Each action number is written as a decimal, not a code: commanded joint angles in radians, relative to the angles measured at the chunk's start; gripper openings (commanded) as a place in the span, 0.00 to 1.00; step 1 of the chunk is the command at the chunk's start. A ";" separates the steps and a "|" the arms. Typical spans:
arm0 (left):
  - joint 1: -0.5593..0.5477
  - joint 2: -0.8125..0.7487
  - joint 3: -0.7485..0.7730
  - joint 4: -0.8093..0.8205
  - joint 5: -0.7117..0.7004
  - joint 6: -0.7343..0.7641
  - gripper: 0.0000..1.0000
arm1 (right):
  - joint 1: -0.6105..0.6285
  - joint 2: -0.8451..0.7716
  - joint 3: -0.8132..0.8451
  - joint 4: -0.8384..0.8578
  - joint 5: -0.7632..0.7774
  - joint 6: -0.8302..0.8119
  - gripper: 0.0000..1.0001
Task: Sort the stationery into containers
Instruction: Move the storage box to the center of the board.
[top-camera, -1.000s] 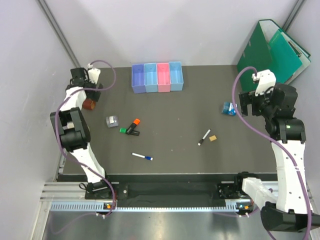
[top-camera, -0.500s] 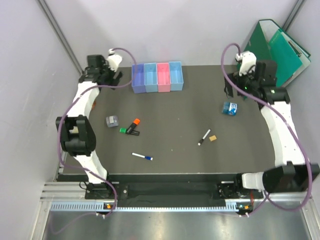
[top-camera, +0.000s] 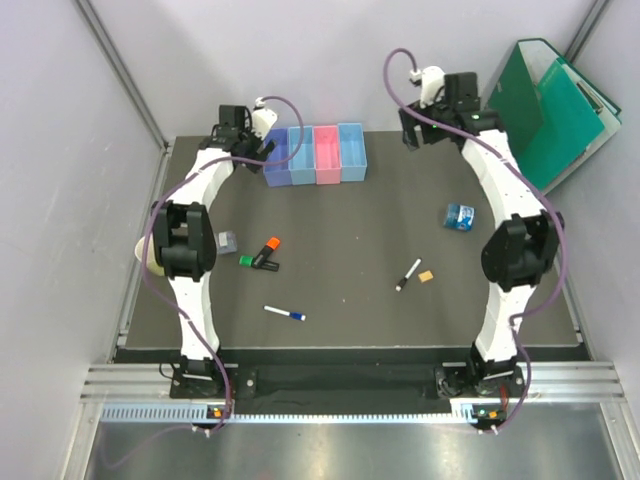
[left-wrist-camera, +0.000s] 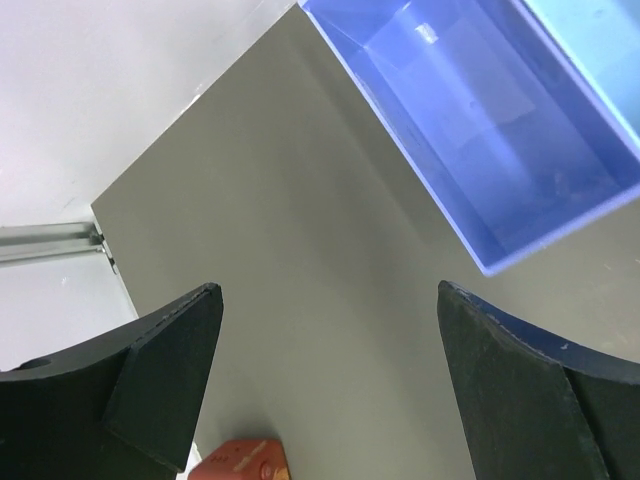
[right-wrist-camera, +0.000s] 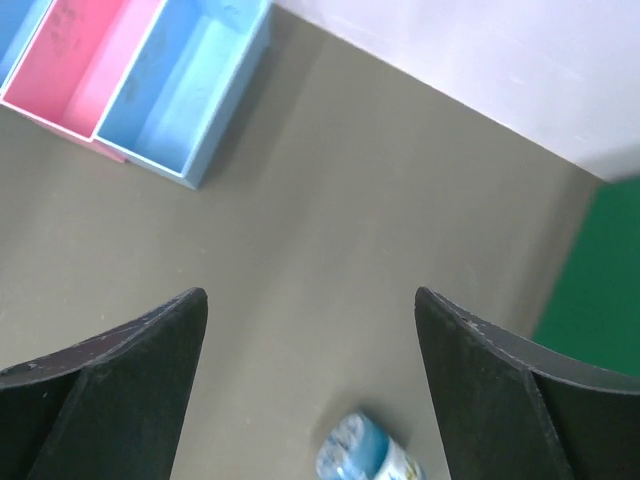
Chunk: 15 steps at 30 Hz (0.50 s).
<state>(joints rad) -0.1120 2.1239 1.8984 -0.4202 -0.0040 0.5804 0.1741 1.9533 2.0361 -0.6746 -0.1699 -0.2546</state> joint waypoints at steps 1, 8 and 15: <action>-0.011 0.056 0.094 0.050 -0.076 0.022 0.92 | 0.070 0.097 0.062 0.079 -0.002 -0.012 0.83; -0.015 0.125 0.205 0.060 -0.093 0.013 0.93 | 0.128 0.266 0.137 0.148 0.001 0.025 0.81; -0.023 0.116 0.153 0.099 -0.073 -0.001 0.93 | 0.153 0.375 0.219 0.242 0.033 0.038 0.80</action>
<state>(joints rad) -0.1276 2.2520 2.0533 -0.3946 -0.0731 0.5987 0.3065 2.3150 2.1765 -0.5636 -0.1616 -0.2379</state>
